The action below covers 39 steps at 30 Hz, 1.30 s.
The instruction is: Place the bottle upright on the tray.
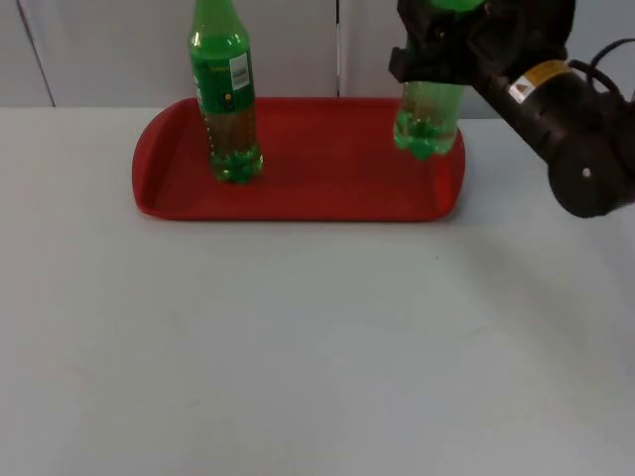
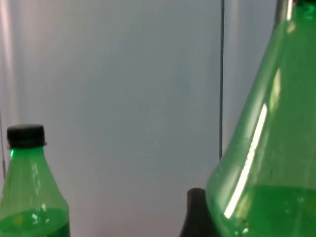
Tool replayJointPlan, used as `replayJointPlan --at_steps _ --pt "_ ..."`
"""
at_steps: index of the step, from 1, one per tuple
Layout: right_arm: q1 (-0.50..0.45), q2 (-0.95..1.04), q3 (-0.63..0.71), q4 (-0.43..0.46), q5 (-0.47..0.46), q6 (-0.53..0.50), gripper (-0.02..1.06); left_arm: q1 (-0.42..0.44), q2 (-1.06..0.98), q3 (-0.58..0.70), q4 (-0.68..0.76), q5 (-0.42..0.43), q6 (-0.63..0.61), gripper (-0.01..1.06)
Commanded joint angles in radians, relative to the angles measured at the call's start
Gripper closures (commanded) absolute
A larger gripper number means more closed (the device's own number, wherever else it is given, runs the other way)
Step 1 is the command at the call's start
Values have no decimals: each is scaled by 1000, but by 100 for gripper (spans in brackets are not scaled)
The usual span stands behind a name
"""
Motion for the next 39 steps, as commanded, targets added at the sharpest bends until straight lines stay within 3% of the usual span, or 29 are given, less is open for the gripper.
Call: replayJointPlan --at_steps 1,6,11,17,26,39 --pt "5 26 -66 0 -44 1 105 3 -4 5 -6 0 3 0" --pt "5 109 -214 -8 -42 37 105 3 -4 5 -6 0 3 0" --pt "5 215 -389 -30 55 57 105 3 -4 5 -6 0 3 0" --pt "5 307 -509 -29 111 57 105 3 -4 5 -6 0 3 0" --pt "5 374 -550 -81 121 50 105 3 -4 5 -6 0 3 0" --pt "5 374 -548 -109 241 40 100 3 -4 5 -6 0 3 0"
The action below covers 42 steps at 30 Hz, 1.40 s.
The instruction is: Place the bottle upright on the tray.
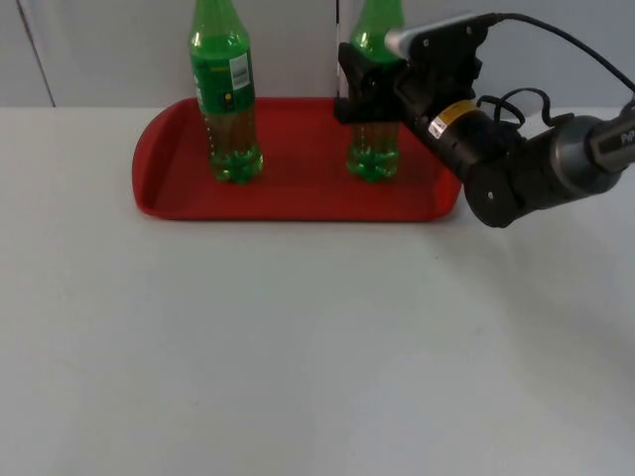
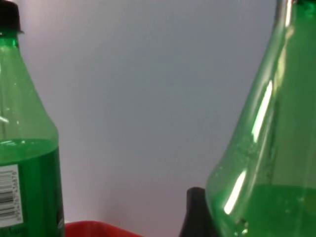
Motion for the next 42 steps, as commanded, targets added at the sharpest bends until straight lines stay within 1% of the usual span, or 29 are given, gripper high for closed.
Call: replayJointPlan --at_steps 1,3,4,6,7,8,9,10,11,12,13,14,17,24,26,27,28,29,30,31,36,38,39,40,42 --pt "5 -8 -2 -18 51 -11 96 3 -4 5 -6 0 3 0" --pt "5 -8 -2 -34 53 -11 86 3 -4 5 -6 0 3 0" --pt "5 -8 -2 -34 53 -11 86 3 -4 5 -6 0 3 0" --pt "5 -8 -2 -34 48 -11 72 3 -4 5 -6 0 3 0" --pt "5 -8 -2 -34 38 -11 61 3 -4 5 -6 0 3 0" --pt "5 -8 -2 -34 33 -11 57 3 -4 5 -6 0 3 0" --pt "5 -8 -2 -34 33 -11 57 3 -4 5 -6 0 3 0" --pt "5 -8 -2 -32 21 -11 45 3 -4 5 -6 0 3 0" --pt "5 -8 -2 -30 10 -11 39 3 -4 5 -6 0 3 0" --pt "5 -8 -2 -23 -1 -11 36 3 -4 5 -6 0 3 0" --pt "5 -8 -2 -23 -1 -11 36 3 -4 5 -6 0 3 0" --pt "5 -8 -2 -13 -8 -11 33 3 -4 5 -6 0 3 0" --pt "5 -8 -2 42 -19 -11 31 3 -4 5 -6 0 3 0" --pt "5 -8 -2 33 -19 -11 31 3 -4 5 -6 0 3 0" --pt "5 -8 -2 -4 -19 -11 31 3 -4 5 -6 0 3 0" --pt "5 -8 -2 -23 -19 -11 27 3 -4 5 -6 0 3 0" --pt "5 -8 -2 -34 -19 -11 20 3 -4 5 -6 0 3 0" --pt "5 -8 -2 -33 -19 -11 6 3 -4 5 -6 0 3 0" --pt "5 -8 -2 -33 -19 -11 6 3 -4 5 -6 0 3 0" --pt "5 -8 -2 -33 -19 -11 -1 3 -4 5 -6 0 3 0" --pt "5 -13 8 -30 -6 2 -1 3 -4 5 -6 0 3 0" --pt "5 -35 34 -30 49 34 -1 3 -4 5 -6 0 3 0" --pt "5 -53 51 -30 80 67 -1 3 -4 5 -6 0 3 0" --pt "5 -53 51 -30 80 67 -1 3 -4 5 -6 0 3 0" --pt "5 -91 101 -30 113 90 -1 3 -4 5 -6 0 3 0"
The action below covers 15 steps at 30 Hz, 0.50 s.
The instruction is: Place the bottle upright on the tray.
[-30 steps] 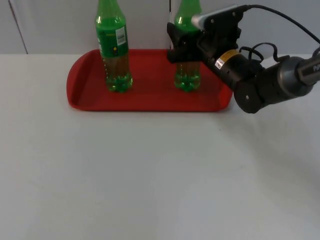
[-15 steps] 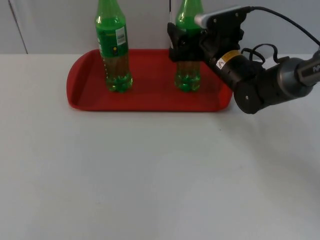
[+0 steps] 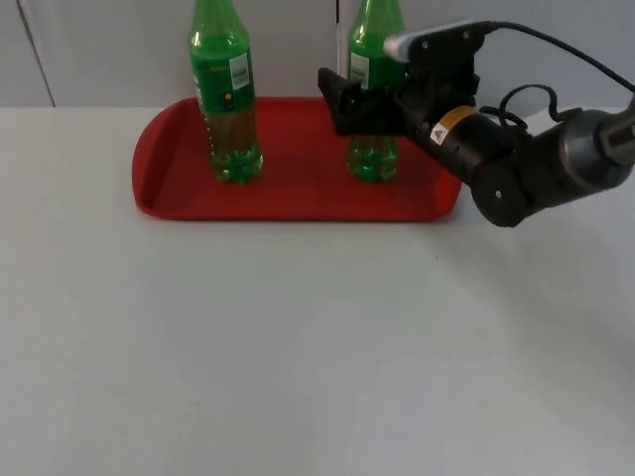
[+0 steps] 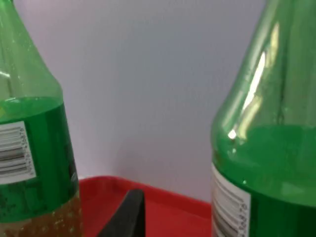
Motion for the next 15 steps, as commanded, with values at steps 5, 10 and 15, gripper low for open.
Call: replayJointPlan --at_steps 5,10,15 --pt "5 -151 141 -7 143 8 -1 3 -4 5 -6 0 3 0" --pt "9 -266 256 -11 338 45 -1 3 -4 5 -6 0 3 0" --pt "18 -453 411 -11 598 63 -1 3 -4 5 -6 0 3 0"
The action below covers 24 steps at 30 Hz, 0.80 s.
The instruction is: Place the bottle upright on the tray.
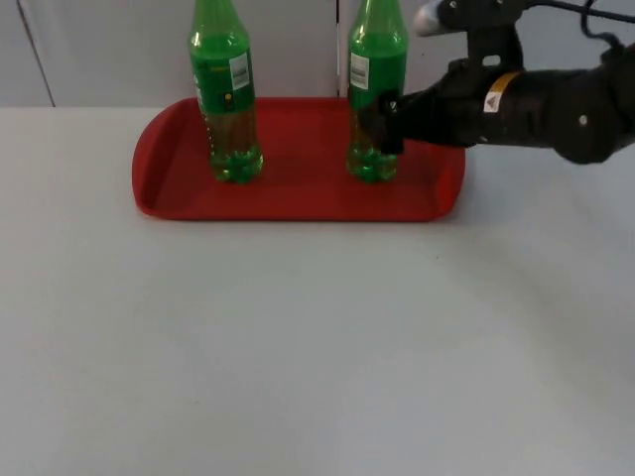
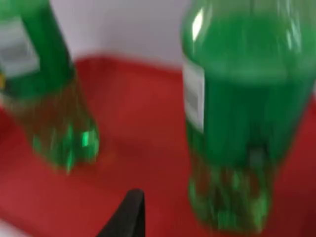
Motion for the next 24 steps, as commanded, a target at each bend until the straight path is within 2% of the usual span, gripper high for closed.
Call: replayJointPlan --at_steps 1,4,5,9,10,11,13,16,20,24 --pt "9 -99 54 -10 132 4 -1 3 -4 5 -6 0 3 0" --pt "11 -221 114 -10 296 4 -1 3 -4 5 -6 0 3 0" --pt "11 -221 114 -10 296 4 -1 3 -4 5 -6 0 3 0" --pt "11 -354 132 -8 518 4 -1 3 -4 5 -6 0 3 0" --pt "11 -354 132 -8 518 4 -1 3 -4 5 -6 0 3 0" --pt "11 -389 132 -8 567 7 -1 3 -4 5 -6 0 3 0" --pt "11 -430 132 -8 604 7 -1 3 -4 5 -6 0 3 0" --pt "11 -459 132 -7 620 7 -1 3 -4 5 -6 0 3 0" --pt "11 -497 130 -4 693 7 -1 3 -4 5 -6 0 3 0" --pt "11 -548 130 -2 842 7 -1 3 -4 5 -6 0 3 0"
